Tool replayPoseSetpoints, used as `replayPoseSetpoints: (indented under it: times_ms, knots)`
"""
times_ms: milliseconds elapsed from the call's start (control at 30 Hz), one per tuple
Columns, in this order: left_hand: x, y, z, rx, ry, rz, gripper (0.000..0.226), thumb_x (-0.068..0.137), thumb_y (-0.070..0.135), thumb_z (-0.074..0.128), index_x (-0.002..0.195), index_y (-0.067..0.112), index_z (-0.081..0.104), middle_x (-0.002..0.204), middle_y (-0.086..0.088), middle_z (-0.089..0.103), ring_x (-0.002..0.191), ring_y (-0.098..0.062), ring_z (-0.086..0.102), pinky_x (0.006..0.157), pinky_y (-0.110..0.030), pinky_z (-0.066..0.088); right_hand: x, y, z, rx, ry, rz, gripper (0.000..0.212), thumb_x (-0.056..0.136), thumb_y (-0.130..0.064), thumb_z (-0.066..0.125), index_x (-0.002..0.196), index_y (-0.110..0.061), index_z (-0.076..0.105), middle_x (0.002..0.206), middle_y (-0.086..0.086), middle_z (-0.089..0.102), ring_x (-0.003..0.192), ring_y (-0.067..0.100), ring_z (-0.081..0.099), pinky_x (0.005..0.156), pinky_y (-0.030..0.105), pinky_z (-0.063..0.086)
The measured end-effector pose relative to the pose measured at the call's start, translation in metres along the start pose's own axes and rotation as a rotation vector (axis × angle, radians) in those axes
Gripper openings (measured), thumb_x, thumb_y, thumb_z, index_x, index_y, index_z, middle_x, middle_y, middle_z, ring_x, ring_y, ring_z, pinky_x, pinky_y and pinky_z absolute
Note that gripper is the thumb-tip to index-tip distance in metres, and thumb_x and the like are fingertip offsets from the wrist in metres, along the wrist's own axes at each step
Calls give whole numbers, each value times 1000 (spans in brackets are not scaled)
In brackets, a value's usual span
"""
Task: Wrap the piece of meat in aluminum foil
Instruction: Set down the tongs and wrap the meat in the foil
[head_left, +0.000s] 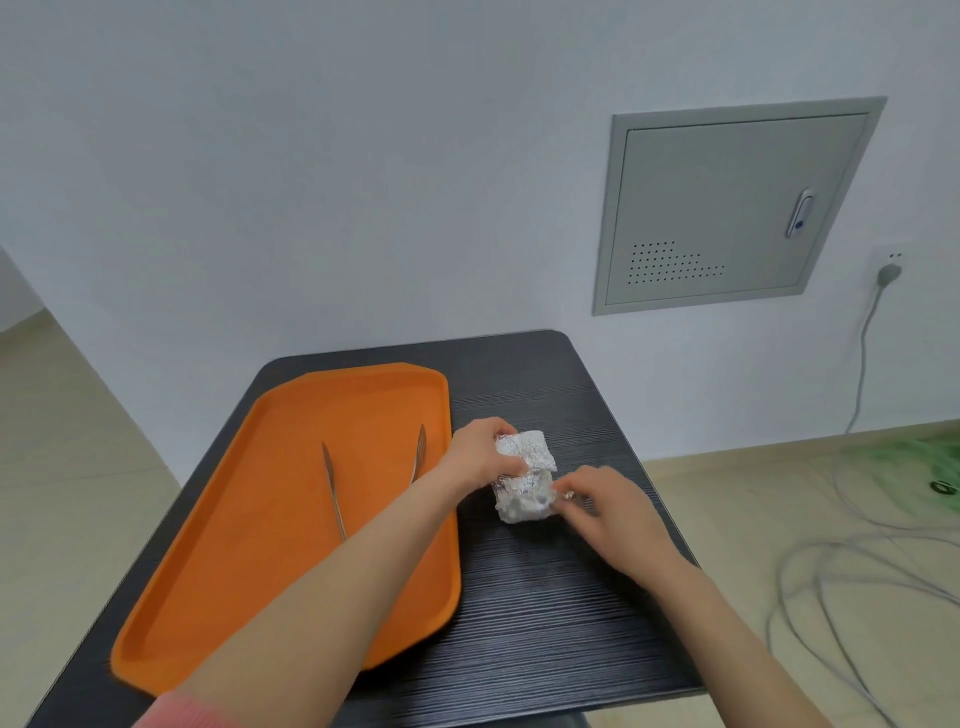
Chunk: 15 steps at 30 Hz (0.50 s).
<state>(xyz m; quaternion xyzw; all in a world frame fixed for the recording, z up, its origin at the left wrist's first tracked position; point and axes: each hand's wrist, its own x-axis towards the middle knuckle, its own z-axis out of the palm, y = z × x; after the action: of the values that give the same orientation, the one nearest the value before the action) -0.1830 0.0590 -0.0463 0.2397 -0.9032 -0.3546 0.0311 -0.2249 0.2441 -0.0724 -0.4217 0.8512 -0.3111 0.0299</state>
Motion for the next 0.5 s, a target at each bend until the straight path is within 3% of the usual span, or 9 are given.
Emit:
replayPoseSetpoints:
  times_ms: [133, 267, 333, 400, 500]
  knots:
    - [-2, -1, 0, -3, -23, 18, 35, 83, 12, 64, 117, 18, 62, 121, -5, 65, 108, -23, 60, 87, -32, 48, 24, -12, 3, 94, 110, 93, 18, 90, -30, 61, 103, -20, 67, 80, -13, 54, 82, 13, 50, 71, 27, 38]
    - [-8, -3, -3, -91, -116, 4, 34, 90, 6, 50, 122, 13, 61, 121, -7, 65, 104, -20, 59, 85, -28, 46, 43, -15, 15, 235, 158, 158, 11, 86, -27, 67, 91, -18, 65, 107, -3, 47, 100, 16, 53, 81, 26, 43]
    - [-12, -4, -5, -251, -158, -60, 34, 96, 23, 46, 124, 11, 60, 119, -11, 66, 100, -20, 59, 92, -31, 48, 48, -14, 19, 274, 148, 193, 9, 85, -25, 68, 86, -20, 60, 118, 1, 44, 115, 18, 50, 88, 25, 40]
    - [-12, -5, -6, -415, -184, -145, 54, 94, 50, 38, 124, 11, 59, 114, -10, 67, 103, -23, 61, 99, -40, 49, 51, -12, 22, 293, 102, 230, 10, 86, -24, 67, 88, -17, 59, 130, 4, 44, 122, 18, 47, 89, 25, 36]
    - [-13, -6, -10, -459, -221, -148, 60, 84, 59, 50, 122, 14, 61, 124, -6, 63, 114, -22, 58, 101, -39, 48, 55, -13, 25, 328, 87, 252, 14, 85, -26, 67, 86, -17, 57, 119, 5, 54, 111, 19, 53, 81, 27, 37]
